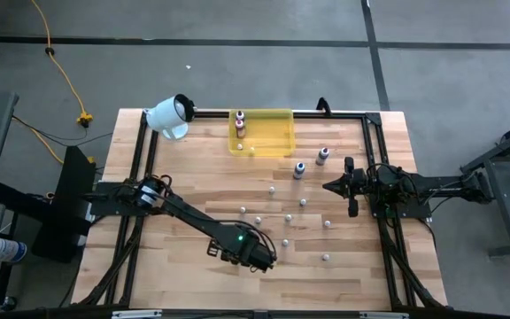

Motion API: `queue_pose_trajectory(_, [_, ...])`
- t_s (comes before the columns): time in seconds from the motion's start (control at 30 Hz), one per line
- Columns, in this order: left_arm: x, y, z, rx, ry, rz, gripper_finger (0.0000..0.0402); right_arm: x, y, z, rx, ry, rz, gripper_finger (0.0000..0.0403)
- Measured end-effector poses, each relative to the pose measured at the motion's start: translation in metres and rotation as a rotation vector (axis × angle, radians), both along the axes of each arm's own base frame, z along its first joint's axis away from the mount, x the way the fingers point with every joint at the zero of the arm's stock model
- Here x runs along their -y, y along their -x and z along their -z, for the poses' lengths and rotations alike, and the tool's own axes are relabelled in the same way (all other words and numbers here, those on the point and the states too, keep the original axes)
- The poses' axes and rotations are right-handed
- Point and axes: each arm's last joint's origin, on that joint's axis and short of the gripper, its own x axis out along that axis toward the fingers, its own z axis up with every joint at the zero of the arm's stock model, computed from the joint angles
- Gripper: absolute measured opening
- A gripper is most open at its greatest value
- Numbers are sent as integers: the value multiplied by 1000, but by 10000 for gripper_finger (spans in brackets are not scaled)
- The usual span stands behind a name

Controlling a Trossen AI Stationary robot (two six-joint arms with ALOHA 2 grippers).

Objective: Pick & Place food coloring
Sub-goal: Put the small blue food coloring bottle into the yellow container

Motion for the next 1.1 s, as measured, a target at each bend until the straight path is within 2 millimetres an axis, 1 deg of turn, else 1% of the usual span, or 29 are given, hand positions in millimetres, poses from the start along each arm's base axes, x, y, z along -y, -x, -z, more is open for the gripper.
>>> queue_pose_trajectory(0.4, [1,0,0,-8,26,44,52,0,0,0,0,0,0,0])
queue_pose_trajectory(0.6, [-1,-3,-4,4,38,49,45,0,0,0,0,0,0,0])
queue_pose_trajectory(0.73, [-6,-8,-16,23,50,80,45,0,0,0,0,0,0,0])
queue_pose_trajectory(0.83, [-14,-14,-30,40,51,98,45,0,0,0,0,0,0,0])
queue_pose_trajectory(1.0, [-31,-22,-56,70,39,177,45,0,0,0,0,0,0,0])
queue_pose_trajectory(1.1, [-46,-26,-69,87,12,238,45,0,0,0,0,0,0,0])
